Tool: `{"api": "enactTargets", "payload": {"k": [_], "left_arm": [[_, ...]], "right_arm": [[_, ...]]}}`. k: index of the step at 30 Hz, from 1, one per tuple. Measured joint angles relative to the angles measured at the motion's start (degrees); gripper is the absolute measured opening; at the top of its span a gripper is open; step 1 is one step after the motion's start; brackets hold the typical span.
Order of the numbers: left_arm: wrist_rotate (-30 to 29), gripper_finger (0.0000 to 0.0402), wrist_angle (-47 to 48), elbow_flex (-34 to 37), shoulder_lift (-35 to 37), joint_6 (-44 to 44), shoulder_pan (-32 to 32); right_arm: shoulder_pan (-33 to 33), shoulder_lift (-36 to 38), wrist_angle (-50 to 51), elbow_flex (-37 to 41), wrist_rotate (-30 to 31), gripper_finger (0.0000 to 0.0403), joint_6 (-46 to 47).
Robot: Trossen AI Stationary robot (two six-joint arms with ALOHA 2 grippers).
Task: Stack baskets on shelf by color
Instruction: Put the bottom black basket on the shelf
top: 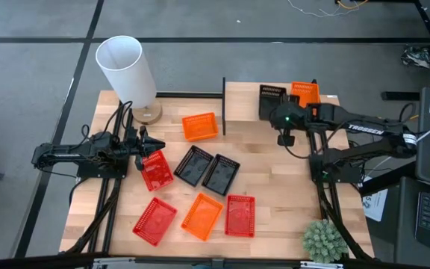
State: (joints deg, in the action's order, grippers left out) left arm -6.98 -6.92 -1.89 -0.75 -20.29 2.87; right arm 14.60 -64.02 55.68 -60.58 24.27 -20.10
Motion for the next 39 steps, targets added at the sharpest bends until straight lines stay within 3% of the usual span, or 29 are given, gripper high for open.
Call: {"api": "enactTargets", "payload": {"k": [7,18,30,35,39], "left_arm": [[0.0,0.0041,0.0,0.0,0.01,0.0,0.0],[0.01,0.0041,0.0,0.0,0.01,-0.02,-0.01],[0.0,0.0041,0.0,0.0,-0.01,-0.02,0.0],[0.0,0.0041,0.0,0.0,-0.01,-0.02,-0.02],[0.01,0.0041,0.0,0.0,0.0,-0.02,-0.01]], "right_arm": [[2.91,0.01,-0.72,0.0,0.28,0.0029,-3.64],[4.42,0.01,-1.23,0.0,-0.68,0.0031,-5.7],[4.42,0.01,-1.31,0.0,0.76,0.0083,-5.68],[4.42,0.01,-1.13,0.0,7.04,0.0087,-5.71],[3.89,0.01,-1.14,0.0,3.08,0.0086,-5.56]]}}
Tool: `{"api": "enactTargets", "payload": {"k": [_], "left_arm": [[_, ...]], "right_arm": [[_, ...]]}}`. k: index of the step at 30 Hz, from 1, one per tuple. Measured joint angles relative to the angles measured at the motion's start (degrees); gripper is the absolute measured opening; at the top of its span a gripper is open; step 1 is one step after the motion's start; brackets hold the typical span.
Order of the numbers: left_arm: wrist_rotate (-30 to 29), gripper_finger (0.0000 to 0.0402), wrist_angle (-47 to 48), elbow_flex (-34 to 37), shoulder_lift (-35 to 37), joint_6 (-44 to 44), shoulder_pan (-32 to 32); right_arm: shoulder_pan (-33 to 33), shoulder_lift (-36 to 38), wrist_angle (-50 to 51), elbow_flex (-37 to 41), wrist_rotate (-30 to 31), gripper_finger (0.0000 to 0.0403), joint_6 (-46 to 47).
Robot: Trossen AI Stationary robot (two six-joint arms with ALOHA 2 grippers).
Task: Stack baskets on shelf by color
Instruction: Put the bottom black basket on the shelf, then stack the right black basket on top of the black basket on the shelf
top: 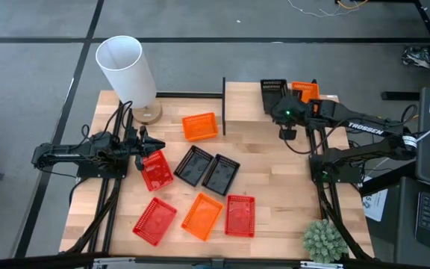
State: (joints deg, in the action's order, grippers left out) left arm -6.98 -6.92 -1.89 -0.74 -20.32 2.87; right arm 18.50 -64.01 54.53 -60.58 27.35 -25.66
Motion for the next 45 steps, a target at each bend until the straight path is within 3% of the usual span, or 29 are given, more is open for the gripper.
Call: {"api": "enactTargets", "payload": {"k": [13,15,18,21,27,30,33,45], "left_arm": [[0.0,0.0041,0.01,0.0,0.0,0.0,-0.01],[-0.01,0.0041,0.0,0.0,0.01,0.0,0.0],[0.0,0.0041,0.01,0.0,0.0,0.0,0.0],[-0.01,0.0041,0.0,0.0,0.0,0.0,0.01],[-0.01,0.0041,0.0,0.0,0.0,-0.01,0.01],[-0.01,0.0041,0.0,0.0,0.01,0.0,0.01],[-0.01,0.0041,0.0,0.0,-0.01,0.0,-0.02],[-0.01,0.0041,0.01,0.0,-0.01,0.0,0.0]], "right_arm": [[-9.32,0.02,-1.69,-0.09,-3.59,0.0086,15.43],[-10.68,0.02,-4.06,-0.09,-8.64,0.0086,19.99],[-13.79,-0.85,-8.68,-0.09,-22.39,0.0086,25.62],[-19.15,-3.65,-15.25,-0.1,-26.79,0.0086,30.16],[-29.92,-15.31,-32.87,-0.09,-26.41,0.0086,28.43],[-32.47,-22.53,-39.18,-0.09,-21.78,0.0086,31.7],[-33.67,-29.56,-44.54,-0.37,-20.91,0.0086,35.8],[-36.07,-47.12,-41.75,-12.46,-16.3,0.0086,40.22]]}}
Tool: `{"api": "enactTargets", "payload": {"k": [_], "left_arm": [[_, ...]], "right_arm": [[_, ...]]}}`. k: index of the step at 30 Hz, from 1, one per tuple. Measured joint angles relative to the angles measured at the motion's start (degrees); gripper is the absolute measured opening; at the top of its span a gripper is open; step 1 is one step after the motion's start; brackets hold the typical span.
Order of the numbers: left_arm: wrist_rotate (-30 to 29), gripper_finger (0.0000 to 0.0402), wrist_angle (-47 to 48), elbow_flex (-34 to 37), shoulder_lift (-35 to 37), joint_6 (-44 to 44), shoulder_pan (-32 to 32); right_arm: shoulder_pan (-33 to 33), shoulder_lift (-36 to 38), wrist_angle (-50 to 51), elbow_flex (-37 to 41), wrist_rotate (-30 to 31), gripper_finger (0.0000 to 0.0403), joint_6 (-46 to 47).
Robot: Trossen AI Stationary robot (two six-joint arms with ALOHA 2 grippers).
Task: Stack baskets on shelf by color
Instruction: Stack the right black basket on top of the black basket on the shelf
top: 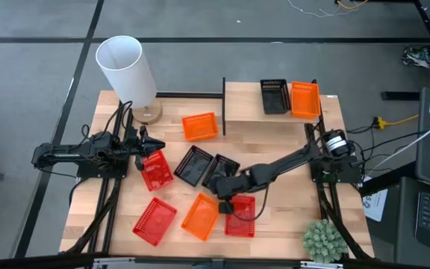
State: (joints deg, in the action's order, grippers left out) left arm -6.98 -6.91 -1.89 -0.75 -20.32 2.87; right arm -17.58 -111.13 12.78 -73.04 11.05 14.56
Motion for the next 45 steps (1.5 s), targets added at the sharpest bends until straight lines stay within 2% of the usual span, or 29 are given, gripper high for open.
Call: {"api": "enactTargets", "payload": {"k": [4,9,18,20,24,27,33,36,40,45], "left_arm": [[0.0,0.0041,0.0,0.0,0.0,0.0,0.0],[0.01,0.0041,0.01,0.0,0.01,0.0,0.0],[0.0,0.0041,0.01,0.0,0.01,0.0,-0.01],[0.0,0.0041,0.01,0.0,0.0,0.0,-0.01],[0.0,0.0041,0.03,0.0,0.02,0.0,0.01],[0.0,0.0041,0.03,0.0,0.0,0.0,0.0],[0.0,0.0041,0.01,0.0,0.0,0.0,0.0],[0.0,0.0041,0.01,0.0,0.0,0.0,0.0],[0.02,0.0041,0.01,0.0,0.0,0.0,-0.01],[0.0,0.0041,0.01,0.0,0.01,0.0,0.0]], "right_arm": [[0.14,-1.5,2.05,-1.61,2.66,0.0086,0.58],[0.11,-1.73,3.94,-1.61,3.05,0.0086,3.11],[0.01,-1.73,12.48,-1.61,5.94,0.0084,4.92],[-0.01,-1.73,13.63,-1.61,5.89,0.0074,4.88],[-0.26,-1.7,15.19,-1.61,6.65,0.0013,3.89],[-1.47,-1.6,18.45,-2.37,9.7,0.0006,3.2],[-5.69,-1.29,31.72,-12.25,13.1,0.0004,3.17],[-8.35,-1.29,38.24,-18.25,17.45,0.0003,1.08],[-11.1,-1.29,52.37,-26.69,28.7,0.0002,0.36],[-11.48,-1.21,77.62,-36.25,42.14,0.0002,8.4]]}}
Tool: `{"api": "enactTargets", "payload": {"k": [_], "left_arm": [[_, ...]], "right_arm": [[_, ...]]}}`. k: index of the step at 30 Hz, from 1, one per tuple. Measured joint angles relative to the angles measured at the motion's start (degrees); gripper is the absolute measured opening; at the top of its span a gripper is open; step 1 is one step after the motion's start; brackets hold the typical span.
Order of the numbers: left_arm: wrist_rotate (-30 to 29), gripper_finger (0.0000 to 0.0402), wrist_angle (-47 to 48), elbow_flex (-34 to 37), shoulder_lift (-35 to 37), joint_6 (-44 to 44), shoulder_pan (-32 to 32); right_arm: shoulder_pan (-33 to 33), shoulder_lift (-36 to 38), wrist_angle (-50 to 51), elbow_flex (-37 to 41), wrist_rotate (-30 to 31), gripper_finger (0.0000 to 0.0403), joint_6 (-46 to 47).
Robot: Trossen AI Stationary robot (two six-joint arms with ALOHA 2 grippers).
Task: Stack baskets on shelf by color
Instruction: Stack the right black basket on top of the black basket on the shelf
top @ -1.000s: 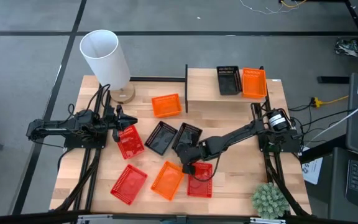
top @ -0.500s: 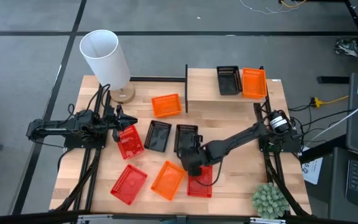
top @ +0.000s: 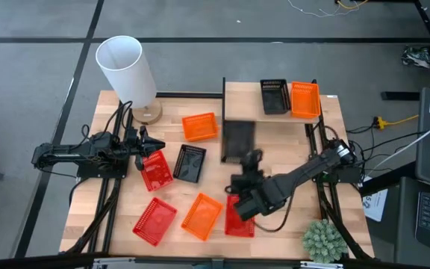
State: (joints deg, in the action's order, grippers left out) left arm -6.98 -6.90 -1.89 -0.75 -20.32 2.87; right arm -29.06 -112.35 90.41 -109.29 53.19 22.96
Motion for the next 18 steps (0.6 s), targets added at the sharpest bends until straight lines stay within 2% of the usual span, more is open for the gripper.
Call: {"api": "enactTargets", "payload": {"k": [1,2,4,7,9,13,18], "left_arm": [[0.0,0.0041,0.0,0.0,-0.01,0.0,0.0],[0.02,0.0041,0.01,0.0,0.0,0.0,0.0],[0.01,0.0041,0.03,0.0,0.01,0.0,-0.01],[0.0,0.0041,0.44,0.0,-0.01,0.0,-0.02],[-0.01,0.0041,0.58,0.0,-0.01,0.39,-0.02],[-0.46,0.0041,0.43,0.0,-0.01,2.05,-0.02],[-1.27,0.0041,0.38,0.0,0.01,2.03,-0.01]], "right_arm": [[0.45,0.76,0.13,-0.39,1.69,0.0002,1.31],[1.05,2.72,-2.3,0.48,2.1,0.0002,-1.24],[2.76,7.32,-4.45,2.42,-0.27,0.0001,-8.17],[6.19,14.77,-0.12,6.41,-0.39,0.0001,-5.05],[9.06,20.93,-1.16,11.1,-0.45,0.0001,-3.78],[13.91,34.4,-2.39,21.81,-1.4,0.0,-8.13],[19.88,46.98,-6.81,34.7,-3.15,0.0,-13.61]]}}
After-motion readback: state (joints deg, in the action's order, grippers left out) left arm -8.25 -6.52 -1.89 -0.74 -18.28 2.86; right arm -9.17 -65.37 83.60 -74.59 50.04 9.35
